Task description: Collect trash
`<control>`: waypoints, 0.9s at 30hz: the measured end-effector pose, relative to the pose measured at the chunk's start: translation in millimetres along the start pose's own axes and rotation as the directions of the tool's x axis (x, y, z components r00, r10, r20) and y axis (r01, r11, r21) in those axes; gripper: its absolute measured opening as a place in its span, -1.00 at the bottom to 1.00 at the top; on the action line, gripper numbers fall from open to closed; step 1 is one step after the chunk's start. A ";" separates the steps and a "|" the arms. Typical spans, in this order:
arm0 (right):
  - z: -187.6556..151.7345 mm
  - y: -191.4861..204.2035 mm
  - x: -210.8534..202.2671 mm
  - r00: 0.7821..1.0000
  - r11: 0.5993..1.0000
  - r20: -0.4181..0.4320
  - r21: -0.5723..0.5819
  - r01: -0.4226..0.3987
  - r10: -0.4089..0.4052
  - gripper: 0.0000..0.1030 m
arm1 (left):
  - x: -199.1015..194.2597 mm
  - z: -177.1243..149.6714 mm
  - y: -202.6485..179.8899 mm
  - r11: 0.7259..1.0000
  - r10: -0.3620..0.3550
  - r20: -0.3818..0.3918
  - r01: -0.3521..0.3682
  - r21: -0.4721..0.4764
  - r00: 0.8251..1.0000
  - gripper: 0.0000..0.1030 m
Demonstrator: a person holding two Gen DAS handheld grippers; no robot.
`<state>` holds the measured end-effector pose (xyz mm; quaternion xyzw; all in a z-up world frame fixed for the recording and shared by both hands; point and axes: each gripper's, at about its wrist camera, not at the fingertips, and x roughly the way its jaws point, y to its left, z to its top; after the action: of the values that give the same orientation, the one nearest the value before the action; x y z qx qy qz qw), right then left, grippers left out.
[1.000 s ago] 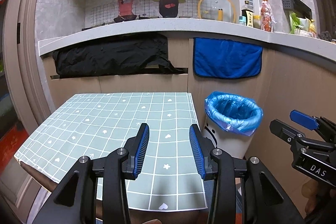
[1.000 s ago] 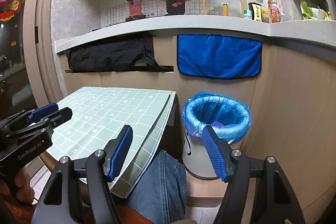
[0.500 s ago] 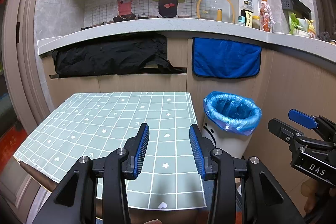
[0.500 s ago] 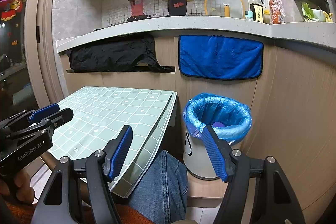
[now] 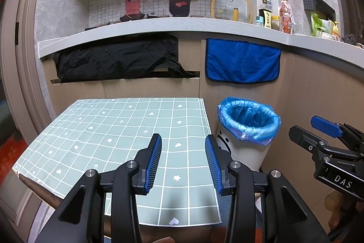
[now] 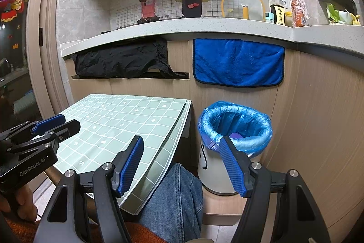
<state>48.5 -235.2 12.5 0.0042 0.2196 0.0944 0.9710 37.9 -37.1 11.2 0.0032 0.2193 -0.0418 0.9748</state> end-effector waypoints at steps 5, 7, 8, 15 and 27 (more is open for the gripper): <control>1.5 -1.5 -1.5 1.000 1.000 0.004 0.001 0.008 -0.008 0.29 | 0.6 -1.5 -1.8 1.000 -0.009 -0.005 0.009 0.000 1.000 -0.20; 1.4 -0.7 -3.9 1.000 1.000 0.007 0.001 0.015 -0.015 0.29 | 0.5 -1.8 -2.6 1.000 -0.011 -0.005 0.011 0.002 1.000 -0.20; 1.8 -1.1 -5.0 1.000 1.000 0.007 0.002 0.016 -0.016 0.29 | 0.1 -2.0 -2.8 1.000 -0.011 -0.004 0.011 0.002 1.000 -0.20; 1.7 -1.8 -6.1 1.000 1.000 0.005 0.004 0.015 -0.015 0.29 | 0.7 -2.9 -3.3 1.000 -0.014 -0.009 0.014 0.001 1.000 -0.20; 2.2 -4.4 -5.6 1.000 1.000 -0.002 0.014 0.017 -0.017 0.31 | 2.1 -3.7 -1.1 1.000 -0.020 -0.013 0.020 -0.001 1.000 -0.20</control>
<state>45.3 -240.5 16.6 0.0089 0.2210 0.0849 0.9715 38.1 -38.4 6.9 0.0008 0.2259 -0.0516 0.9728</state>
